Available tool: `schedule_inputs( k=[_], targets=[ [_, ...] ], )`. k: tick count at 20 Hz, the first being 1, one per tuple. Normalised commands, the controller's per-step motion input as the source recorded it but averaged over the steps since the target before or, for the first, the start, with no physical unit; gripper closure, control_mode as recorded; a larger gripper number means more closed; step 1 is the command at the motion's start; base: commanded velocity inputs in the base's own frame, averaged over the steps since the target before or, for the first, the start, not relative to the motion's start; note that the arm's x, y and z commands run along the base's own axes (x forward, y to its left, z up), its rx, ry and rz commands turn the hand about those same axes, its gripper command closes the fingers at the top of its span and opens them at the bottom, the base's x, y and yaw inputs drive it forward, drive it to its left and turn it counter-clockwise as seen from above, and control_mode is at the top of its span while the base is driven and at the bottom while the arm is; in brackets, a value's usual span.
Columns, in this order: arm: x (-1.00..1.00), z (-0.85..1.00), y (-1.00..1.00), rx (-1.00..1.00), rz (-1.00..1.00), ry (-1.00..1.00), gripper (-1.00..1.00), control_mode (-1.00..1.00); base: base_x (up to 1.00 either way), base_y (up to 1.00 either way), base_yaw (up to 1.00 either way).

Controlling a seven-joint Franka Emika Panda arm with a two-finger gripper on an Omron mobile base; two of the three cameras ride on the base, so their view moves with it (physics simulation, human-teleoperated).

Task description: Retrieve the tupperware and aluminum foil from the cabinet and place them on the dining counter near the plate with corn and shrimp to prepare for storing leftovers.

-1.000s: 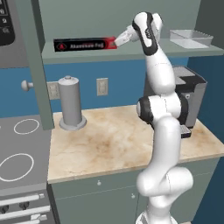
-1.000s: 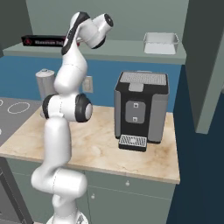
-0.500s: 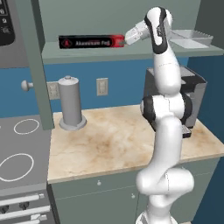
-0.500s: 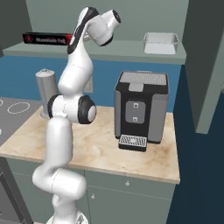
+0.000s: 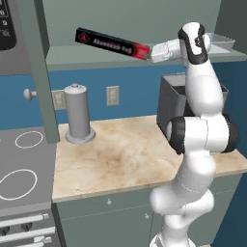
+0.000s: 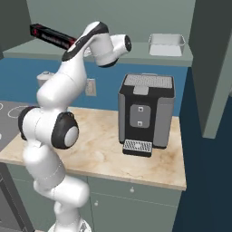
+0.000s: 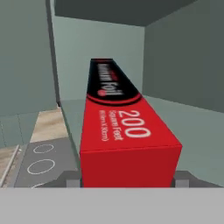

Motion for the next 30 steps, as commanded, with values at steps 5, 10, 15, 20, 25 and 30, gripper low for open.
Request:
schedule_inputs(
  k=[5,10,15,20,25,30],
  targets=[
    [-1.00,0.59,0.10,0.07,-0.01,0.00,1.00,-1.00,0.00,0.00,0.00],
    [-1.00,0.22,0.00,-0.04,0.00,0.13,1.00,-1.00,0.00,0.00,0.00],
    [-1.00,-0.10,-0.04,-0.23,0.14,0.32,1.00,-1.00,0.00,0.00,0.00],
    [-1.00,-0.27,-0.16,-0.21,0.28,0.16,1.00,-1.00,0.00,0.00,0.00],
    [-0.84,-0.84,-0.07,-0.26,0.22,0.24,1.00,-1.00,0.00,0.00,0.00],
    [-0.14,-0.48,0.00,-0.23,0.03,0.23,1.00,-1.00,0.00,0.00,0.00]
  ],
)
